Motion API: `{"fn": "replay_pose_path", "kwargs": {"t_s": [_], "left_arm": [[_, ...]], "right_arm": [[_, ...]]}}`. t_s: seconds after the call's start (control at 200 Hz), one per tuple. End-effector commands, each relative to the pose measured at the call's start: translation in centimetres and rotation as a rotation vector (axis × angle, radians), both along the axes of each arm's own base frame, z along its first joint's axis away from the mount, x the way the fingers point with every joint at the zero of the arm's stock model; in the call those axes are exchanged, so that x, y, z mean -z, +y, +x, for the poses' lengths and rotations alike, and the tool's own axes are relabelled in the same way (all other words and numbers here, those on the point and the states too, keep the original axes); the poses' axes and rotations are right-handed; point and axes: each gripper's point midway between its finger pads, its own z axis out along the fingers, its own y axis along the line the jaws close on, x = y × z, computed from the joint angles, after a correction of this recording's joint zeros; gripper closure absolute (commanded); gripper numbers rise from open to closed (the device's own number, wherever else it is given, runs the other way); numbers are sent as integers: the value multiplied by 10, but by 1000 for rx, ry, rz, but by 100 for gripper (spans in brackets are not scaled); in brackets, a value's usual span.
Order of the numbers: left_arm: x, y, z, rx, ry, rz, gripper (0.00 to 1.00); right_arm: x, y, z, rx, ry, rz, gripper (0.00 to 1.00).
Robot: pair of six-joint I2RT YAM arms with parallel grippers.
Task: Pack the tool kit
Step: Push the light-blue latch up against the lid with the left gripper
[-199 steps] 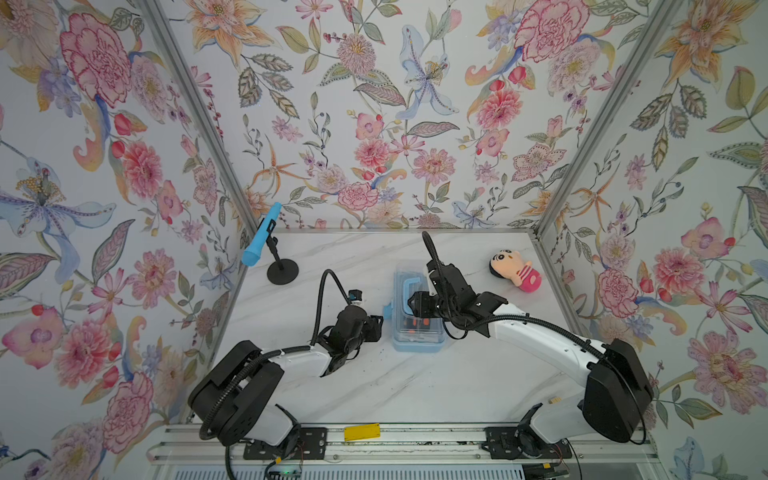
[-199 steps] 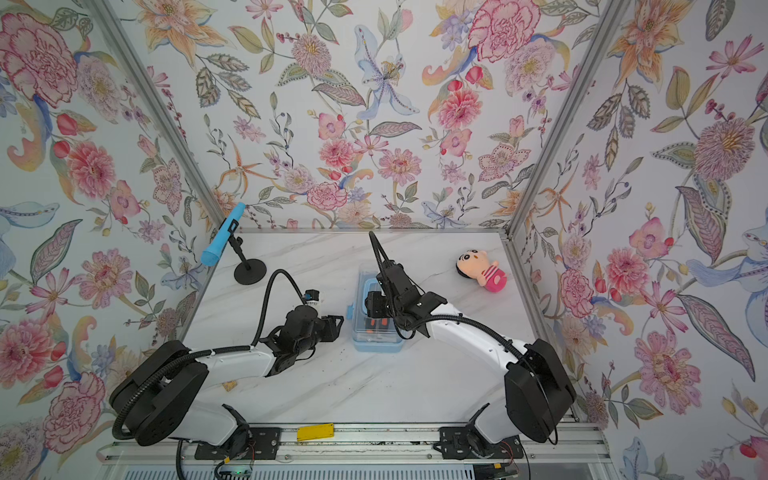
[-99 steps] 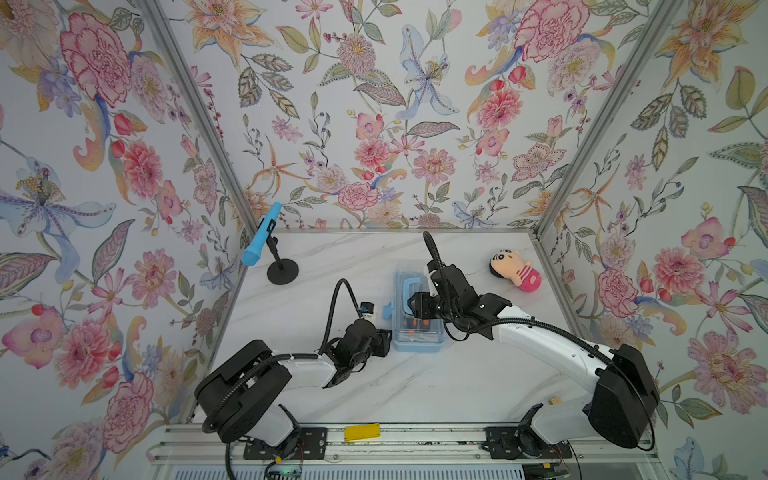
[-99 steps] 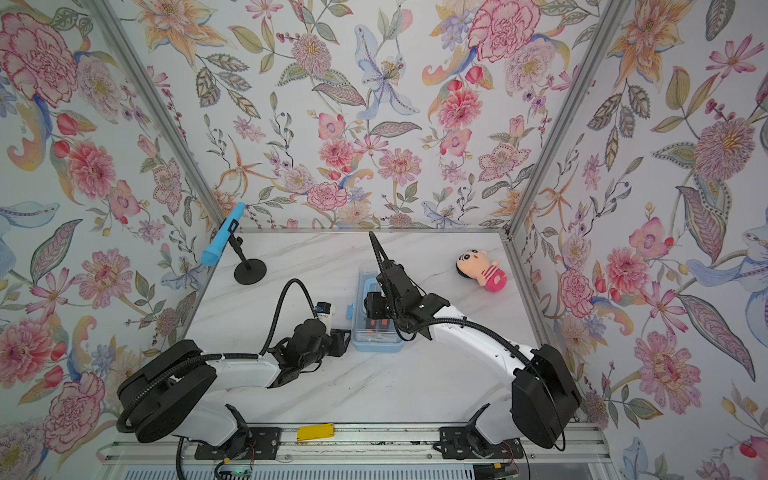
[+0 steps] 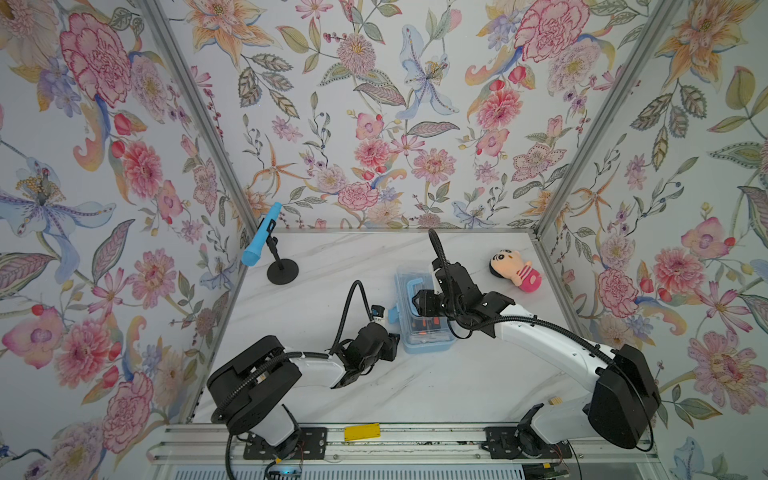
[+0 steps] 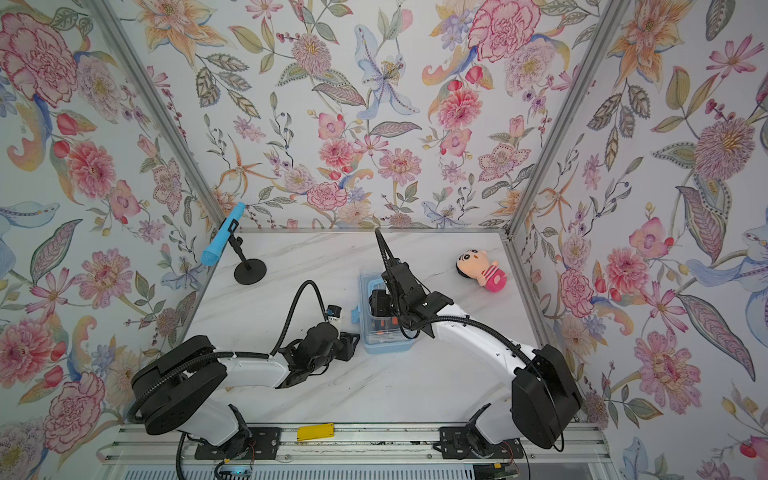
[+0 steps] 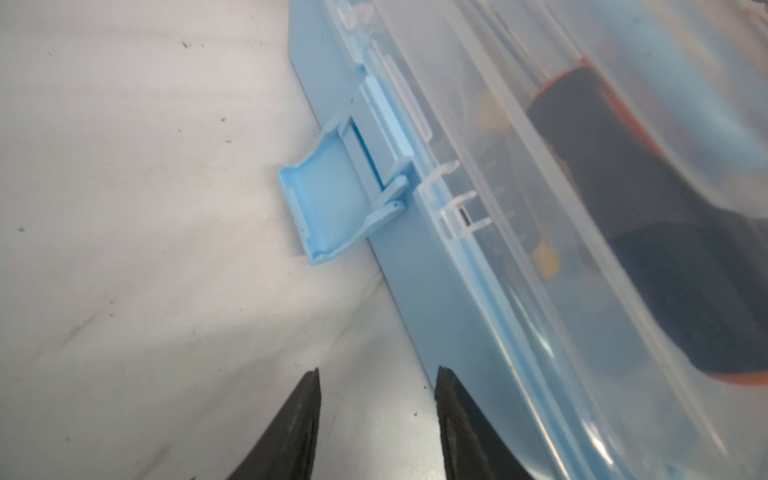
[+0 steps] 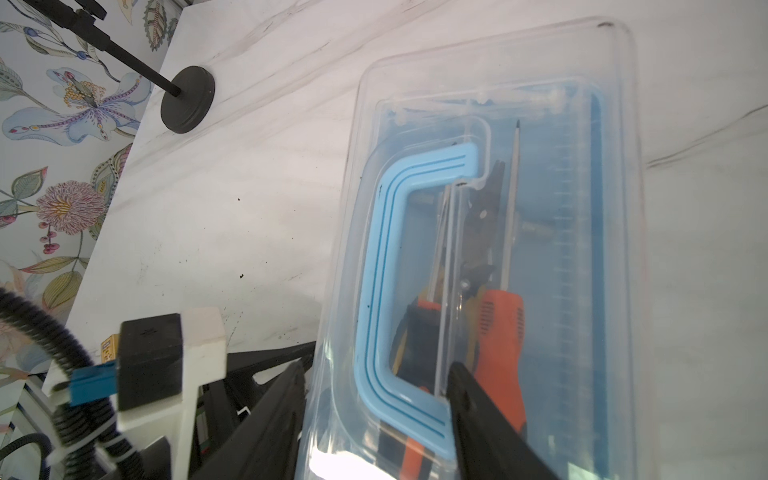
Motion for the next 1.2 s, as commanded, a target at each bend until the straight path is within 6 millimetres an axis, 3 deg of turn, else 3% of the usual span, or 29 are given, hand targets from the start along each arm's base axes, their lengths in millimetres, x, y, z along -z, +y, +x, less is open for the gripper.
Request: {"fn": "replay_pose_path", "kwargs": {"t_s": [0.0, 0.055, 0.611, 1.196], "left_arm": [[-4, 13, 12, -48, -74, 101, 51], [8, 14, 13, -44, -76, 131, 50], [9, -21, 45, 15, -192, 177, 47], [4, -21, 76, -44, -244, 176, 51]], "right_arm": [[12, -6, 1, 5, 2, -19, 43], [14, -7, 1, 8, 4, -21, 42], [21, -21, 5, 35, 5, -5, 42], [20, -18, 10, 19, 4, -3, 43]]}}
